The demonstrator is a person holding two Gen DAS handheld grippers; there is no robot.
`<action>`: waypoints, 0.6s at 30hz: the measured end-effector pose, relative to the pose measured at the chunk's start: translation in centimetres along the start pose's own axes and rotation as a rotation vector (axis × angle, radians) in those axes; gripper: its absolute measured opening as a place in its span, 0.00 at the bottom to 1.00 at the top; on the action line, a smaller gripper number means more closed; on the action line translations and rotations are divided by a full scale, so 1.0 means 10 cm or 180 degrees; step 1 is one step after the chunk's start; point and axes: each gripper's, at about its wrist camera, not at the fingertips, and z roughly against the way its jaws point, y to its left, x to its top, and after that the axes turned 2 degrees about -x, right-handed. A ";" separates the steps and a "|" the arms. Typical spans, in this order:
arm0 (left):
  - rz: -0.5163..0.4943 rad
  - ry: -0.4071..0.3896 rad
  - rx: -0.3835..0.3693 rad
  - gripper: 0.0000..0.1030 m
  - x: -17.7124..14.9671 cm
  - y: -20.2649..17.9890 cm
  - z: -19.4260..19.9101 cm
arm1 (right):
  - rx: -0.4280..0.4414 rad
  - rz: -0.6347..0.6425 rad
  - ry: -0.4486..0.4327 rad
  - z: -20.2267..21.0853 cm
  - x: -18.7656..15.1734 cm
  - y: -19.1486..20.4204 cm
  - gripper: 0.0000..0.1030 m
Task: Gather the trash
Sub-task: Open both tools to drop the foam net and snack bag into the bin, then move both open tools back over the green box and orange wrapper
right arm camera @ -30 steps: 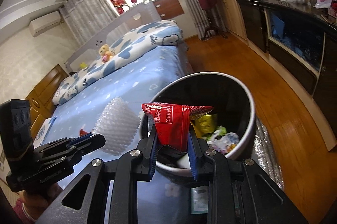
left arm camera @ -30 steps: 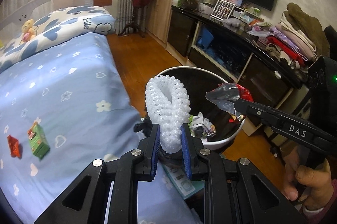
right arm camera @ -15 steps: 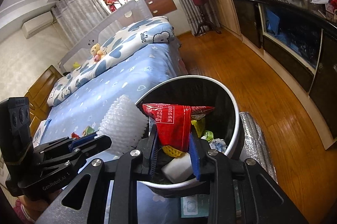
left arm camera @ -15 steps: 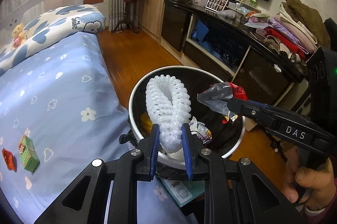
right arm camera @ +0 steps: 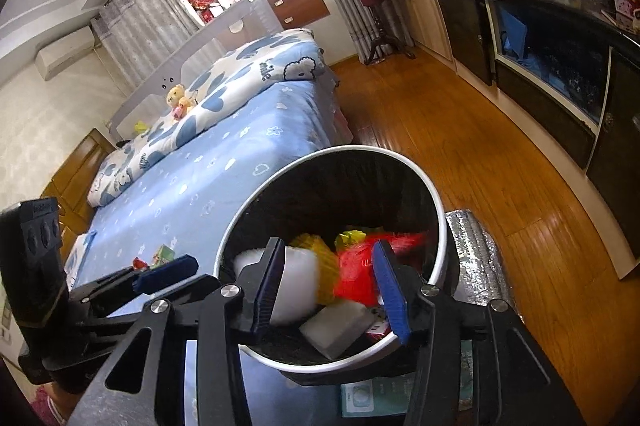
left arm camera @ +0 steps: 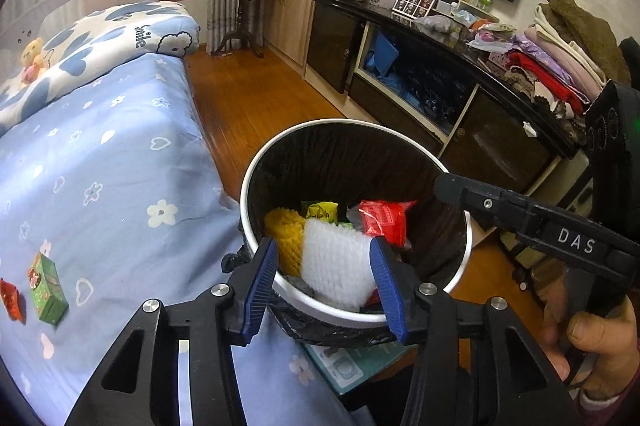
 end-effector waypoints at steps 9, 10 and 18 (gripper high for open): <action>0.0147 -0.0067 0.0014 0.50 -0.22 0.14 0.17 | 0.0061 -0.0024 -0.0091 0.09 -0.06 0.10 0.52; 0.0173 -0.0076 0.0029 0.50 -0.26 0.16 0.19 | 0.0073 -0.0029 -0.0095 0.08 -0.06 0.10 0.52; 0.0451 -0.0083 0.0141 0.51 -0.63 0.43 0.39 | 0.0165 0.0064 -0.0141 0.13 -0.20 0.36 0.61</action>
